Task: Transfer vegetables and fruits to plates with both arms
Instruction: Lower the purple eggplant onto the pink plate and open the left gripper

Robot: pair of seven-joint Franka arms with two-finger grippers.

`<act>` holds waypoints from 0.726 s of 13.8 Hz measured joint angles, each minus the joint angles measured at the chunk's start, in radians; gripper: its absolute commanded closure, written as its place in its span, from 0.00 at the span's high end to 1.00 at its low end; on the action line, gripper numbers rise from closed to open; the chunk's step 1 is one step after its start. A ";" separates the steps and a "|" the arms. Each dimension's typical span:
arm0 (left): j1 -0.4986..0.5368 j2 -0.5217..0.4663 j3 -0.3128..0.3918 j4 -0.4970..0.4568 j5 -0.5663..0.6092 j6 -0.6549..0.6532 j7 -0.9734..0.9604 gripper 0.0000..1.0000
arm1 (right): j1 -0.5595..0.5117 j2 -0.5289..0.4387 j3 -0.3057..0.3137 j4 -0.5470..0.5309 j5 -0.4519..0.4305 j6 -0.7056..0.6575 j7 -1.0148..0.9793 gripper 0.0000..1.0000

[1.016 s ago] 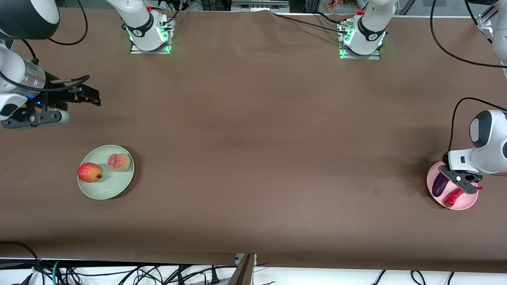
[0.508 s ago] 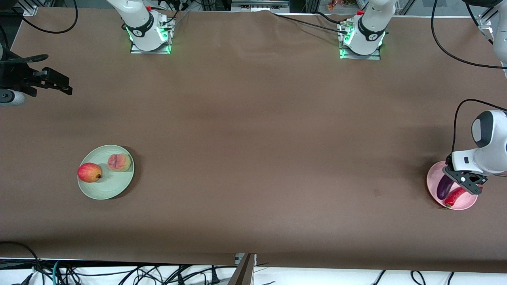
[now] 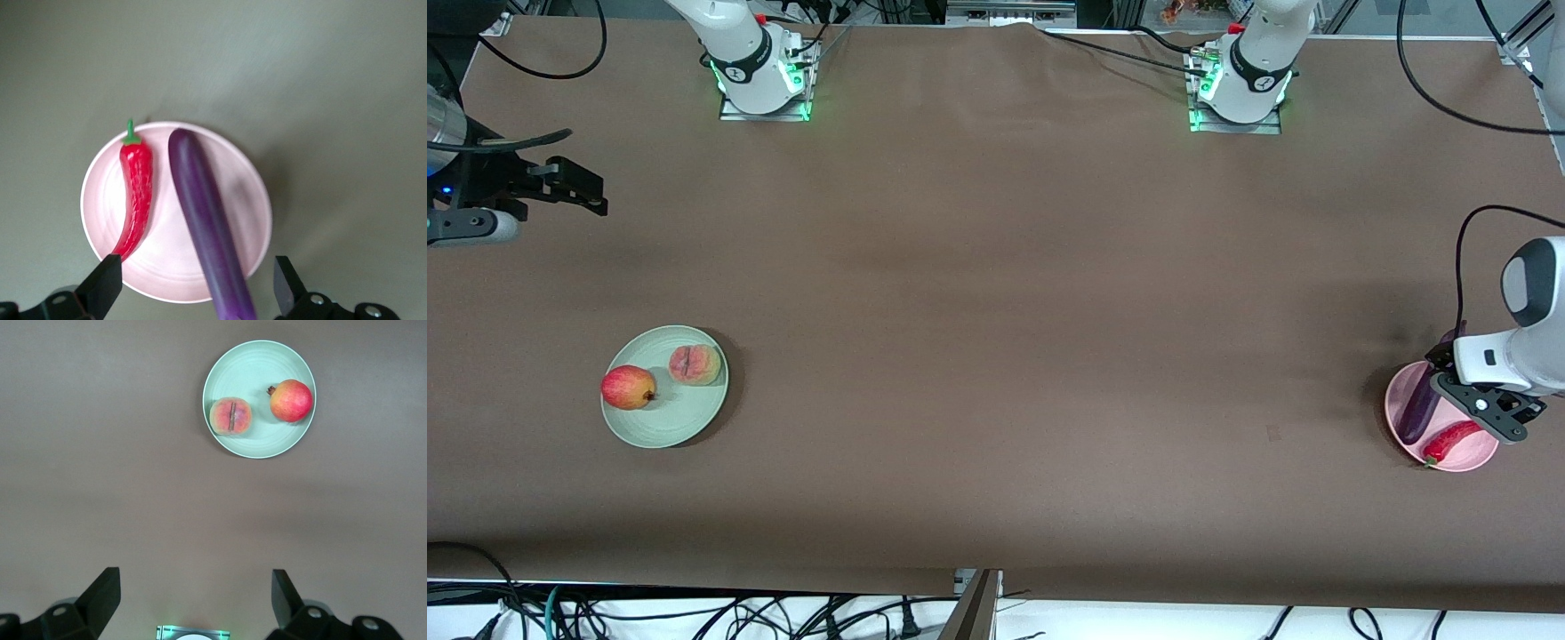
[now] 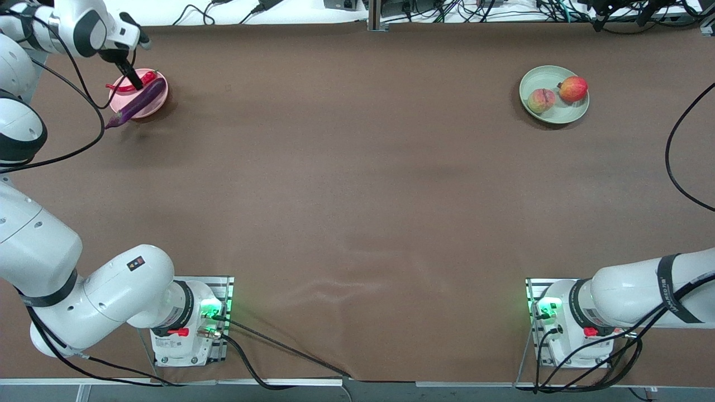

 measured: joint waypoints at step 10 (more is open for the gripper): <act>-0.023 -0.116 -0.275 0.144 -0.124 -0.406 -0.461 1.00 | 0.003 0.006 -0.002 0.000 -0.030 0.003 0.000 1.00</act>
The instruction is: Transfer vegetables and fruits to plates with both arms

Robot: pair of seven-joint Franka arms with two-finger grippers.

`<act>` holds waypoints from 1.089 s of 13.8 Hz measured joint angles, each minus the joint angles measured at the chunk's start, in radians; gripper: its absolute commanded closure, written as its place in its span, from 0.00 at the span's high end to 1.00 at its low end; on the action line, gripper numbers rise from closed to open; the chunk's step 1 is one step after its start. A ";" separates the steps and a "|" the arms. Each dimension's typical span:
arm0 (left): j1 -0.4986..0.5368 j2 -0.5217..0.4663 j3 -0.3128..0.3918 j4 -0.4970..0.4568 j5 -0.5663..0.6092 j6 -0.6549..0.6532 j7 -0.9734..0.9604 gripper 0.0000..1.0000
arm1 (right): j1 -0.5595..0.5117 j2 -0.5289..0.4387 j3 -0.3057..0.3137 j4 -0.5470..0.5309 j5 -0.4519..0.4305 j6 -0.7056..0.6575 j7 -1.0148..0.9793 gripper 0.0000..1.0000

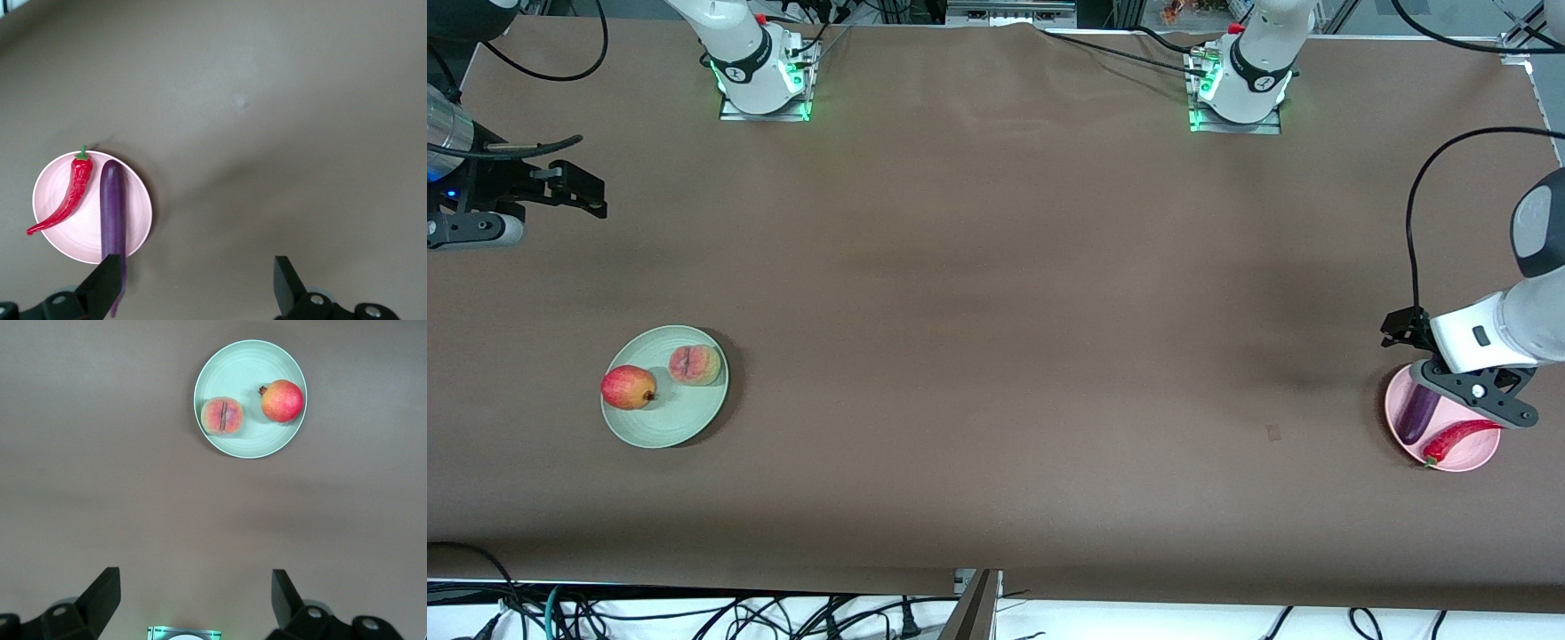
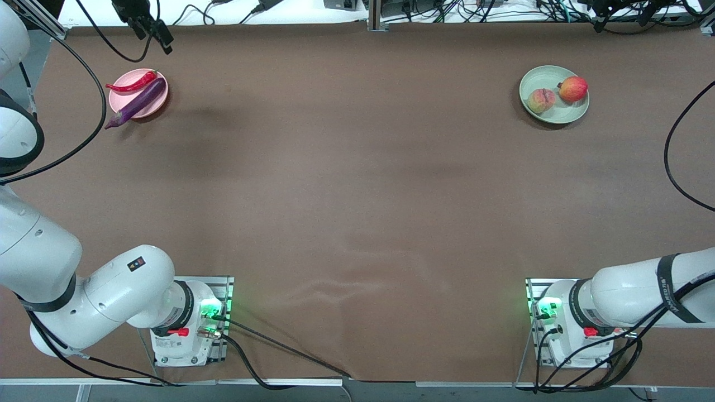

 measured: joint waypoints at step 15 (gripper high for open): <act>-0.684 -0.490 0.770 -0.258 -0.445 0.005 -0.419 1.00 | -0.001 0.001 -0.003 0.000 0.000 0.000 0.000 1.00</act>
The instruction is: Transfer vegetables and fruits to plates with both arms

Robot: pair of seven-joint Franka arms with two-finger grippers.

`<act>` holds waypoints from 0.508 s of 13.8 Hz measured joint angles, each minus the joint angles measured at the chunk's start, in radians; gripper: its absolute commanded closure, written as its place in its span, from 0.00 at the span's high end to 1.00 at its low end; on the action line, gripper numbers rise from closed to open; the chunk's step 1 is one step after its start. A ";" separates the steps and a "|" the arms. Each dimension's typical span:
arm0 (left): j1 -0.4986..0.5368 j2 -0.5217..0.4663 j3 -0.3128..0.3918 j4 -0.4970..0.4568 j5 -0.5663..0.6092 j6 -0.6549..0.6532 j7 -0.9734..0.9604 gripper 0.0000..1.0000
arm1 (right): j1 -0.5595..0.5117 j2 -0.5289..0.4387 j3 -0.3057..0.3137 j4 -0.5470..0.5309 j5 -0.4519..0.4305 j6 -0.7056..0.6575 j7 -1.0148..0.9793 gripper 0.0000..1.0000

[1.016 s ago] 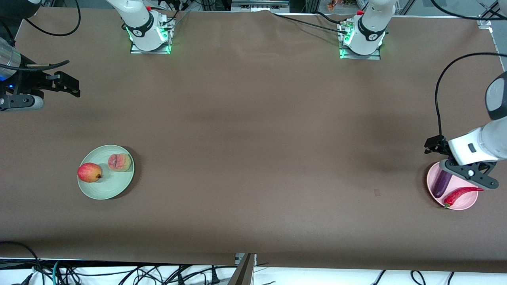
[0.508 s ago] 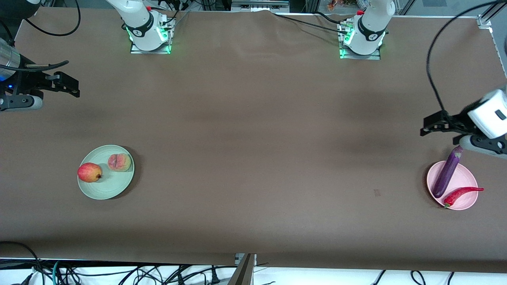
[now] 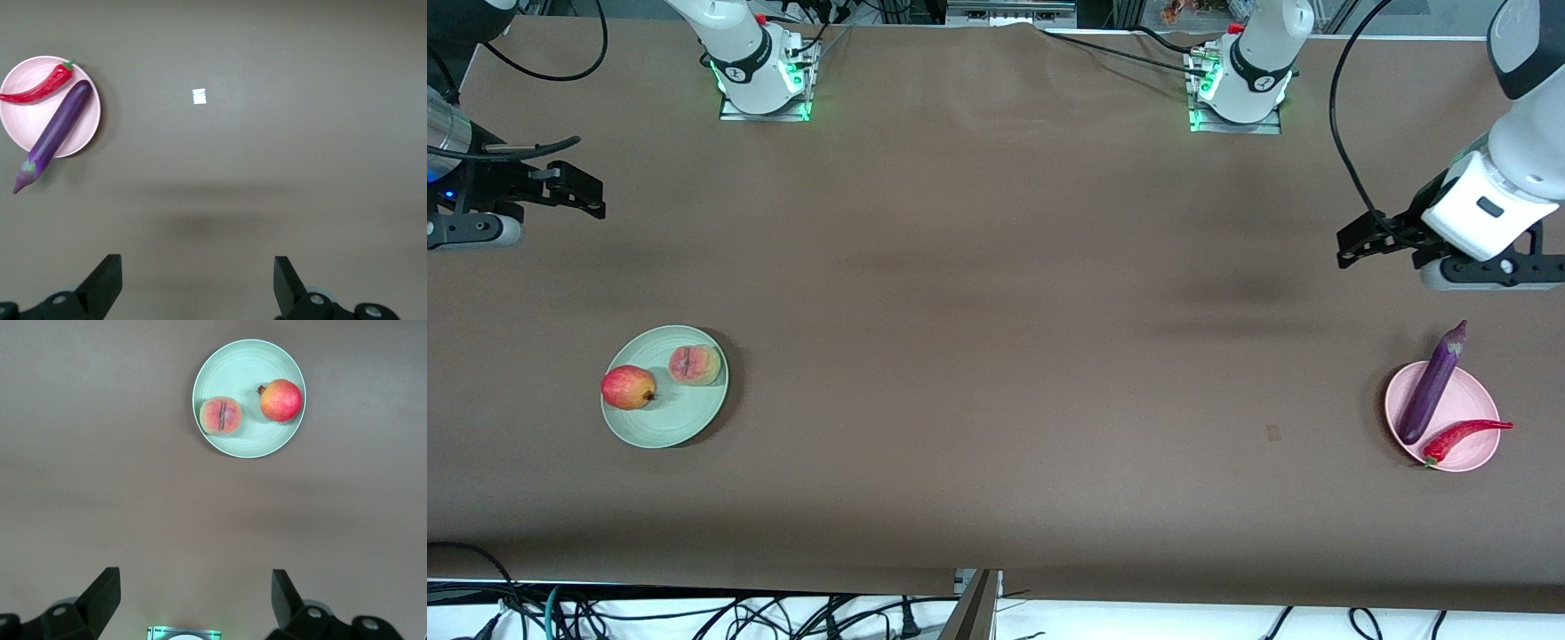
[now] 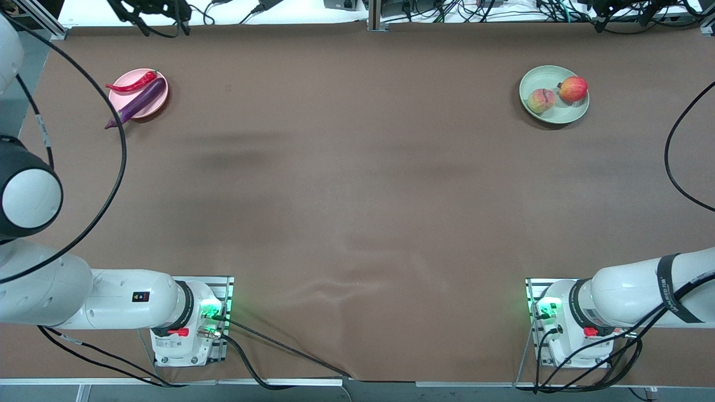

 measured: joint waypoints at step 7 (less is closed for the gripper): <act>-0.059 -0.016 0.075 -0.021 0.000 0.026 0.011 1.00 | 0.000 0.000 -0.002 0.000 0.000 0.000 0.000 1.00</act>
